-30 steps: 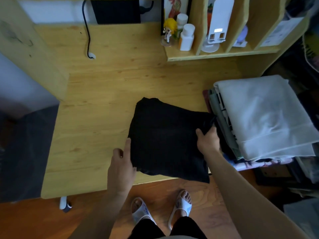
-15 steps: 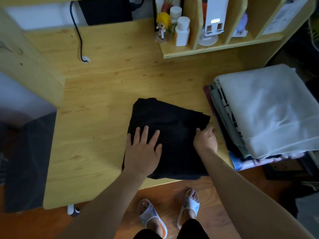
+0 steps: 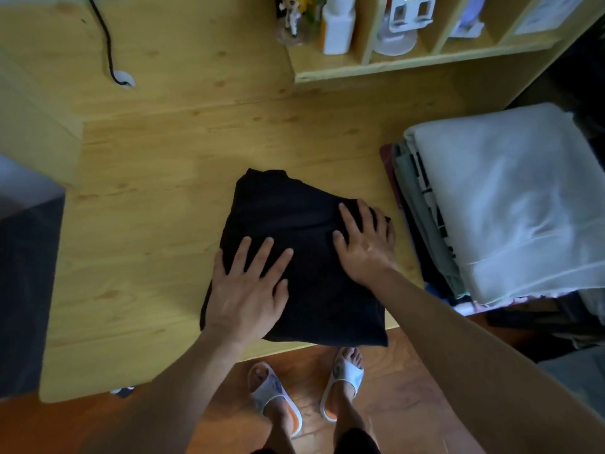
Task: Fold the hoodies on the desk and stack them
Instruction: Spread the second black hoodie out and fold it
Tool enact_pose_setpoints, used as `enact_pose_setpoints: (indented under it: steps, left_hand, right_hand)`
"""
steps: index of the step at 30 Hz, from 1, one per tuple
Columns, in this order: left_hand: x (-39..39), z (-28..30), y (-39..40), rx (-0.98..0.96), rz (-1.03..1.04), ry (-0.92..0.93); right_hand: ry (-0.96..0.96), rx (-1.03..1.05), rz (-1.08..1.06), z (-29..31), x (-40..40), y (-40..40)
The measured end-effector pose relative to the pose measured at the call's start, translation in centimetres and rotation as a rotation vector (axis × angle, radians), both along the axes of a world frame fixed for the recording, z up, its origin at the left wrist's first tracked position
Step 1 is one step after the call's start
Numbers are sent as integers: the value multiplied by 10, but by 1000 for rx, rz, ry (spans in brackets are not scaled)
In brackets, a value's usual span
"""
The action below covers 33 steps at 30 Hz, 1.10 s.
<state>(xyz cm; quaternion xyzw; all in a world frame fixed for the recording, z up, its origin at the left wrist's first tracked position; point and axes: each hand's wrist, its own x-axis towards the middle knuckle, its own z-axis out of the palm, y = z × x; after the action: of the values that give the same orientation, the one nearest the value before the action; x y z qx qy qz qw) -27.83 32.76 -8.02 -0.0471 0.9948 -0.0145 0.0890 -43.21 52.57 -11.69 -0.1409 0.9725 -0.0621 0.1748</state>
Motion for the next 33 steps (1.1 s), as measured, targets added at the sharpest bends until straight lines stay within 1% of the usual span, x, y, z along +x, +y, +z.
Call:
enact_pose_setpoints:
  steps: [3,4,5,7,8,9,10,12,13,14,15,16,17,18,19,21,22,24,26,27,28,29,30,31,32,33]
  left_hand:
    - [-3,-2,-39,14,-166,50]
    - [-6,-3,-55,7,-198,66]
    - [-10,-4,-69,-5,-180,84]
    - [-13,-4,-78,-34,10,95]
    - [-11,-2,-72,-24,146,106]
    - [-6,0,-61,25,308,125]
    - [2,1,-48,143,497,143]
    - [20,7,-22,559,939,154]
    - [30,10,-9,767,1153,144]
    - [41,9,3,943,1317,130]
    - [50,11,16,1113,1413,110]
    - [59,11,29,1281,1448,98]
    - [66,9,40,1391,1431,85]
    - [70,4,46,1432,1384,66]
    - [72,3,47,1422,1336,24]
    - [73,-3,33,1409,1267,-16]
    - [74,-2,22,1449,1263,-25]
    - [78,2,-4,1612,1310,-58]
    - [85,11,-25,1775,1338,-176]
    - [89,17,-31,1744,1345,-226]
    - [93,22,-35,1568,1319,-249]
    - [96,30,-35,1292,1260,-212]
    - [98,42,-33,1041,1168,-124]
    - [99,60,-28,907,1050,-7]
    - [97,84,-23,948,931,61]
    - [92,109,-20,1167,887,74]
  right_hand:
    - [41,-17,-100,1,38,9]
    - [49,-25,-136,1,59,13]
    - [57,-24,-158,1,82,18]
    - [42,-16,-190,3,124,22]
    - [18,-22,-205,6,137,22]
    - [-5,-36,-217,9,142,22]
    - [-35,-77,-236,15,138,23]
    - [-139,-202,-334,28,115,24]
    - [-213,-290,-431,34,99,26]
    - [-282,-362,-526,39,85,28]
    - [-320,-391,-583,39,73,31]
    - [-339,-380,-597,40,66,32]
    - [-359,-356,-598,38,62,33]
    - [-388,-360,-609,38,60,33]
    - [-431,-399,-654,36,60,34]
    - [-583,-572,-769,43,65,35]
    - [-697,-634,-810,49,72,38]
    - [-879,-745,-862,62,92,41]
    - [-1005,-924,-975,73,119,41]
    - [-1031,-1033,-1042,77,132,38]
    - [-1014,-1128,-1070,81,142,34]
    - [-970,-1201,-1056,89,149,28]
    - [-907,-1269,-1008,98,152,20]
    - [-839,-1324,-932,111,154,12]
    - [-776,-1358,-844,128,154,1]
    - [-715,-1369,-738,147,153,-11]
